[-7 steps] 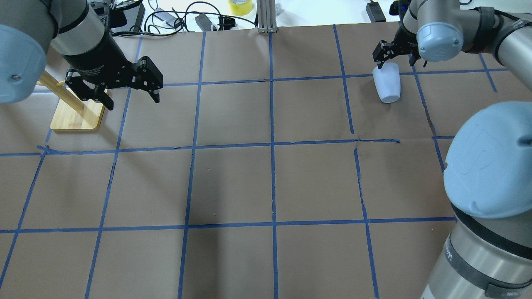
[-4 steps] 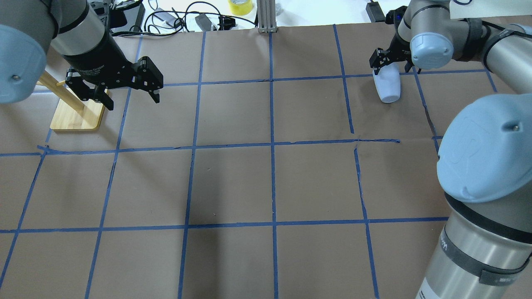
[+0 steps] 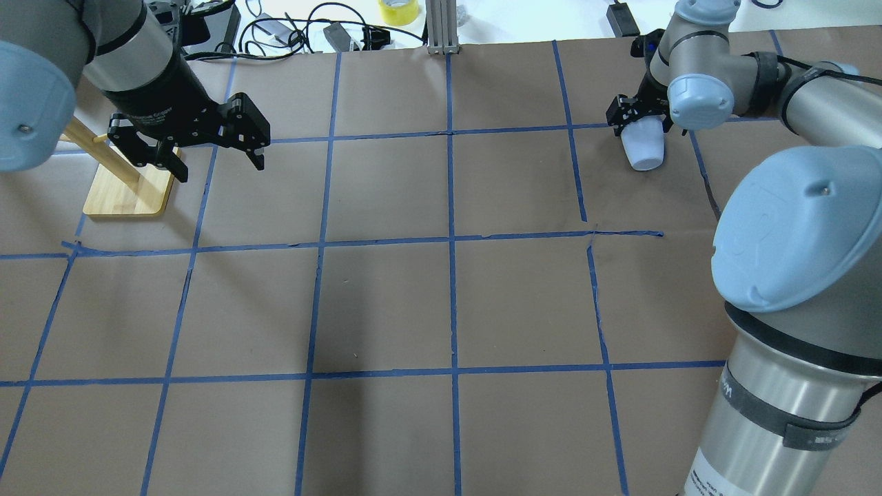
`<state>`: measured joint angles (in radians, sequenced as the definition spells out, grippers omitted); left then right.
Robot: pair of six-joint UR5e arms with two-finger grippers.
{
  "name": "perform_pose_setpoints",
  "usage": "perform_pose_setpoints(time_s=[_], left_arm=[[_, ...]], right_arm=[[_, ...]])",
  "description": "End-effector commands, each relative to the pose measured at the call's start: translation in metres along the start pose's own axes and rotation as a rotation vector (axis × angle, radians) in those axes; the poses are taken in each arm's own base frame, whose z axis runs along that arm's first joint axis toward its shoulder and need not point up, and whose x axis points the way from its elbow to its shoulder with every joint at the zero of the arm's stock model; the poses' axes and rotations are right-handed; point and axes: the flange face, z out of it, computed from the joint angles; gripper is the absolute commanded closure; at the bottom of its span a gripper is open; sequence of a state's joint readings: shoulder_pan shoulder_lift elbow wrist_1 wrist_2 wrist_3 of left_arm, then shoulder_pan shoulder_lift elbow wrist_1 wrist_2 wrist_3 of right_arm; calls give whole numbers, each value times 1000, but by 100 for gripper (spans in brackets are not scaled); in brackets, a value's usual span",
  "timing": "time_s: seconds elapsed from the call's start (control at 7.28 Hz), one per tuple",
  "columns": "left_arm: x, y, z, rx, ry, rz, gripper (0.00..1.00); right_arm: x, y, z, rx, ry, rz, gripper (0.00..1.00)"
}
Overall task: Flip cup
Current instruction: 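Close the right gripper on the white cup's base and lift it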
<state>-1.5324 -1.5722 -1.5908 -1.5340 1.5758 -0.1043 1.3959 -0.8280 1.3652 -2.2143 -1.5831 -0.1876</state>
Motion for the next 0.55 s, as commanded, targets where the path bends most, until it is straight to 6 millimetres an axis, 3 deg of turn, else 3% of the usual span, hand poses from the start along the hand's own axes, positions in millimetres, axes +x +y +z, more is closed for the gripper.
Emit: perform_pose_setpoints(time_s=[0.0, 0.14, 0.27, 0.41], left_arm=[[0, 0, 0, 2, -1, 0, 0], [0, 0, 0, 0, 0, 0, 0], [0, 0, 0, 0, -1, 0, 0], [0, 0, -1, 2, -1, 0, 0]], right_arm=[[0, 0, 8, 0, 0, -1, 0], [0, 1, 9, -5, 2, -7, 28], [0, 1, 7, -10, 0, -9, 67], [-1, 2, 3, -10, 3, -7, 81]])
